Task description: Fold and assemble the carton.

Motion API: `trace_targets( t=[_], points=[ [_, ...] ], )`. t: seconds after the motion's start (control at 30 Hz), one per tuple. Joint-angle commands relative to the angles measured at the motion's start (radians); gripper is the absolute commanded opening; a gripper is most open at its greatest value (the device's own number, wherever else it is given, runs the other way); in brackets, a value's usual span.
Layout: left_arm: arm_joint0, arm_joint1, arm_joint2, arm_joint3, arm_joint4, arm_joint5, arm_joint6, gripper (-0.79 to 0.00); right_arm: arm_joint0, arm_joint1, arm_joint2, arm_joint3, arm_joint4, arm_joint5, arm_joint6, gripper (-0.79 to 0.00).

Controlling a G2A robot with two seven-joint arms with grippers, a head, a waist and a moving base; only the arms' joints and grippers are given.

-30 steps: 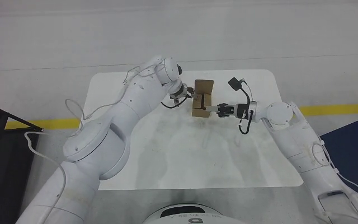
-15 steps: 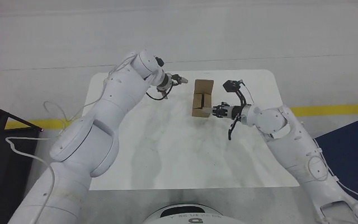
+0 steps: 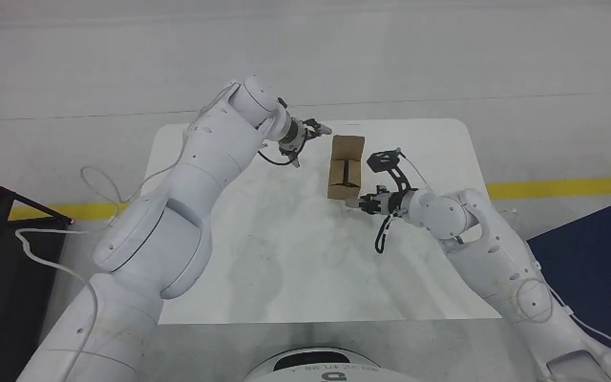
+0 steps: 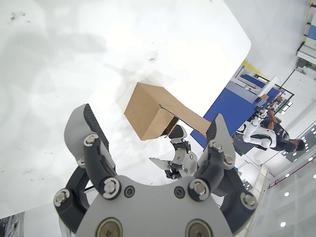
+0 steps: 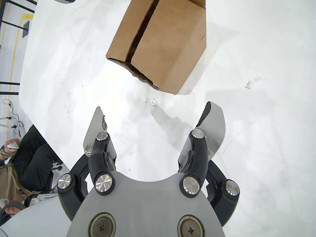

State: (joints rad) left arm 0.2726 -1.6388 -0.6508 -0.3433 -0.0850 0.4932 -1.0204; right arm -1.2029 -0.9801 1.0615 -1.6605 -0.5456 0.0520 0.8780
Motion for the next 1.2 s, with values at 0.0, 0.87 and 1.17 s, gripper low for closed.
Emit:
trace_targets(
  t=[0.0,0.87,1.17],
  points=[
    [-0.004,-0.012,0.001,0.012,-0.009,-0.006,-0.012,0.000,0.007,-0.005,-0.020,0.001,-0.033,0.033,-0.011,-0.139],
    [-0.002,-0.140,0.148,0.084,0.216,-0.111,-0.152,0.000,0.051,-0.047,-0.046,0.078,-0.038,0.088,-0.080,-0.400],
    [0.000,-0.179,0.170,0.107,0.263,-0.104,-0.153,0.000,-0.009,-0.017,0.095,0.049,0.137,-0.135,0.040,-0.296]
  ],
)
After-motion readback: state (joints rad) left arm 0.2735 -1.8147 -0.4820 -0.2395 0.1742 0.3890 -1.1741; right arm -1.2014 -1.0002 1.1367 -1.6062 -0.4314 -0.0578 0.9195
